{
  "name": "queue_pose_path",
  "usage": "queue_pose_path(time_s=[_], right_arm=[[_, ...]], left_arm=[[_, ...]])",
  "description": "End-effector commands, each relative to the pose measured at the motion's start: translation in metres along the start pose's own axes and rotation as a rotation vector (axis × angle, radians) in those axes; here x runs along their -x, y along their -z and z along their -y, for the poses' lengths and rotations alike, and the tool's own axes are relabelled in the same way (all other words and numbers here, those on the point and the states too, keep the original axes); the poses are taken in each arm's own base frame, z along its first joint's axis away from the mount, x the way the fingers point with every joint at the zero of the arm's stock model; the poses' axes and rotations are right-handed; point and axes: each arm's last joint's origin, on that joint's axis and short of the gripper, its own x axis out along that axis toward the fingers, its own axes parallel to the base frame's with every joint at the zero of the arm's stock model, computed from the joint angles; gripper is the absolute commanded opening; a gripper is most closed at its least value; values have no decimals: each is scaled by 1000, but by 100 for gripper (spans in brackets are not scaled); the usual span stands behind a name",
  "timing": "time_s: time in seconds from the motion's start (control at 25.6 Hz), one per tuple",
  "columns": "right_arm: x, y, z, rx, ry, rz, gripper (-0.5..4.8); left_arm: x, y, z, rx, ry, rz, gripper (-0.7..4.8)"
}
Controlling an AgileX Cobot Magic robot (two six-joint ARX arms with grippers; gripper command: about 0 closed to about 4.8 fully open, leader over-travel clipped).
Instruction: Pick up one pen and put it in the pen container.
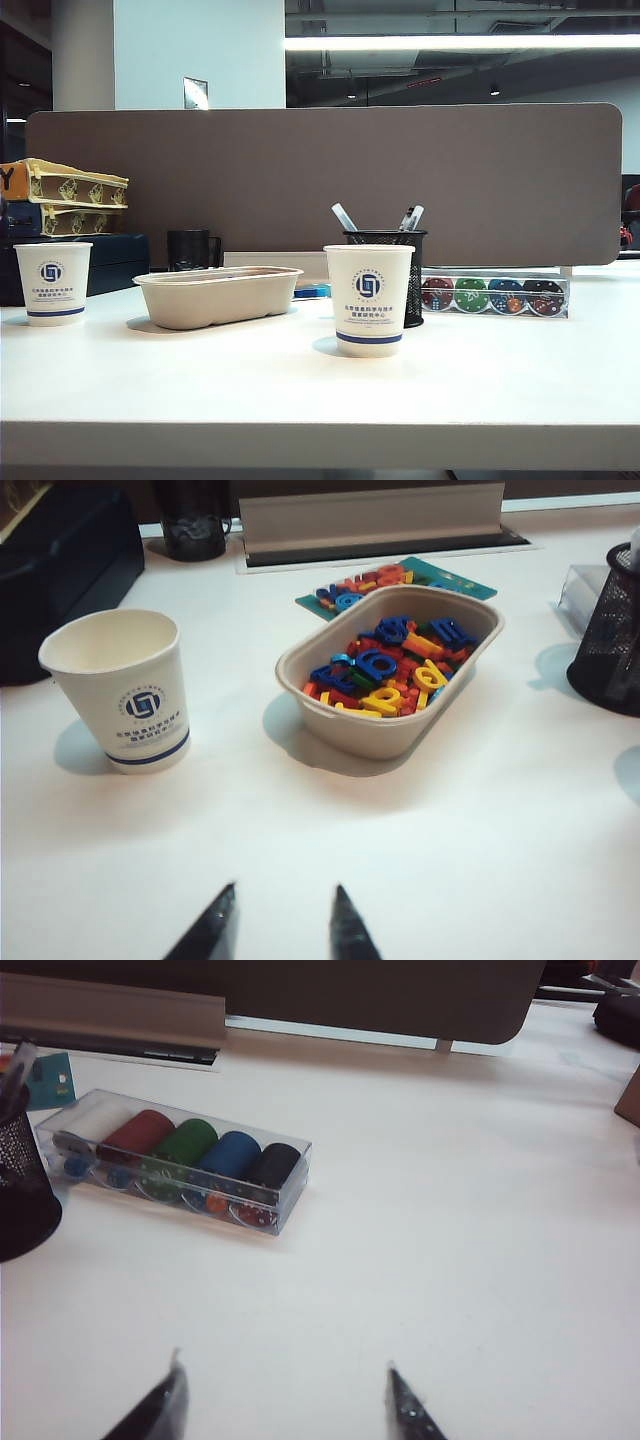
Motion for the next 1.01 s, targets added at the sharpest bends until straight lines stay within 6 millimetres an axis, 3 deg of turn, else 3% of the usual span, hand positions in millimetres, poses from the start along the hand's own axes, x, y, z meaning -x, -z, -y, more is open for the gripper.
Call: queue_pose_path(time_s=[0.04, 0.35, 1.01], right_arm=[[-1, 0, 0, -17, 5, 19, 242], [-5, 21, -2, -62, 4, -22, 242], [-4, 3, -1, -132, 2, 162, 243]], left_arm=[[0, -2, 0, 10, -4, 16, 116], [0, 0, 0, 8, -4, 10, 116], [1, -13, -2, 4, -63, 138, 115]])
